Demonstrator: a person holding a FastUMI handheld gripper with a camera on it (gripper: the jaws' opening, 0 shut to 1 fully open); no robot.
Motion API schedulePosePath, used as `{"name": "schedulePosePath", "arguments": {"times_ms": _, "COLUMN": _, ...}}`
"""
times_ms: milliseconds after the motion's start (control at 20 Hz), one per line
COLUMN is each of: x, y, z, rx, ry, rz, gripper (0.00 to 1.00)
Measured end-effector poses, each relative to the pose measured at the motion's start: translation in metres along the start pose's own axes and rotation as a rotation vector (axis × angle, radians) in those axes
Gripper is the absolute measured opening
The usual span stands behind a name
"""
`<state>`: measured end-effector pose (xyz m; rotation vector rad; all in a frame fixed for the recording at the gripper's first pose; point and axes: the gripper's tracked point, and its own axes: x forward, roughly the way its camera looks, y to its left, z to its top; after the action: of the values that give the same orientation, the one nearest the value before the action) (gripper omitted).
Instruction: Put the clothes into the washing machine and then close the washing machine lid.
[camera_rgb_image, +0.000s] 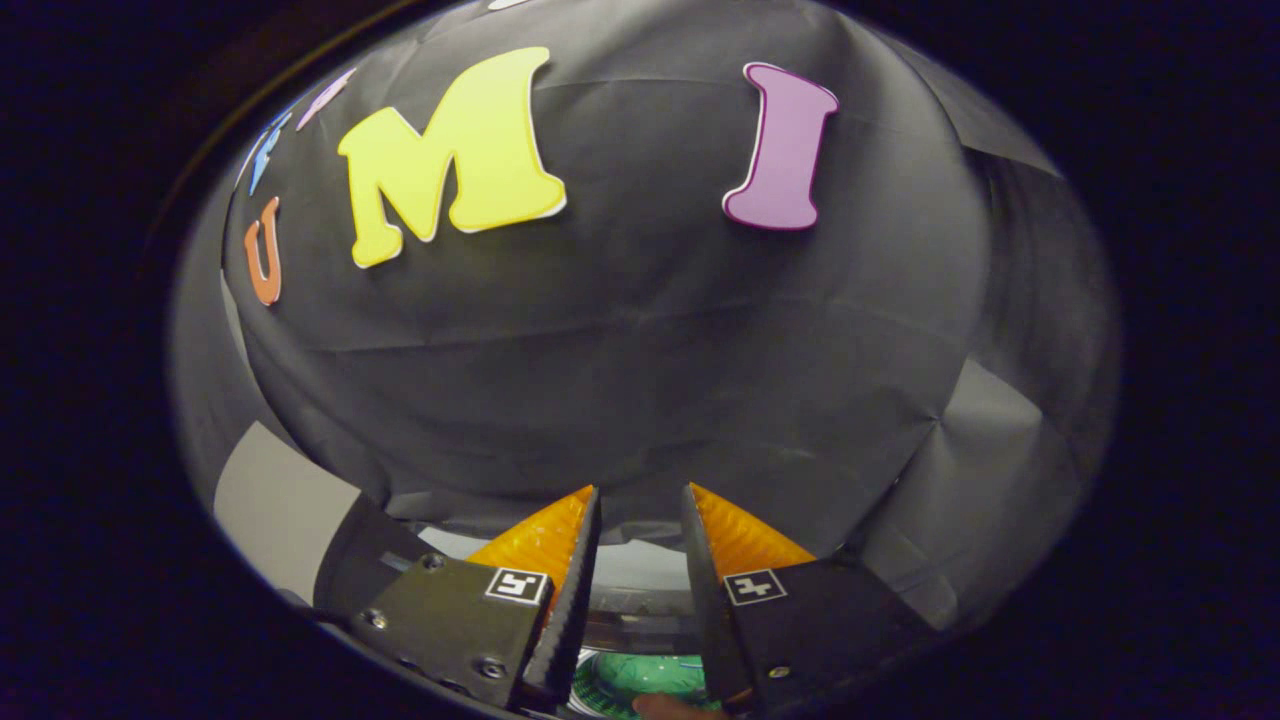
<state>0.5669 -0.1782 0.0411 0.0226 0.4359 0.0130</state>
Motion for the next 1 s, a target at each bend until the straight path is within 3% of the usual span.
{"name": "schedulePosePath", "arguments": {"times_ms": 250, "x": -0.001, "y": -0.002, "z": -0.027, "rx": 0.015, "ry": 0.011, "rz": -0.007, "gripper": 0.51}}
{"name": "schedulePosePath", "arguments": {"times_ms": 1000, "x": -0.033, "y": 0.004, "z": -0.038, "rx": 0.011, "ry": -0.179, "rz": -0.056, "gripper": 0.54}}
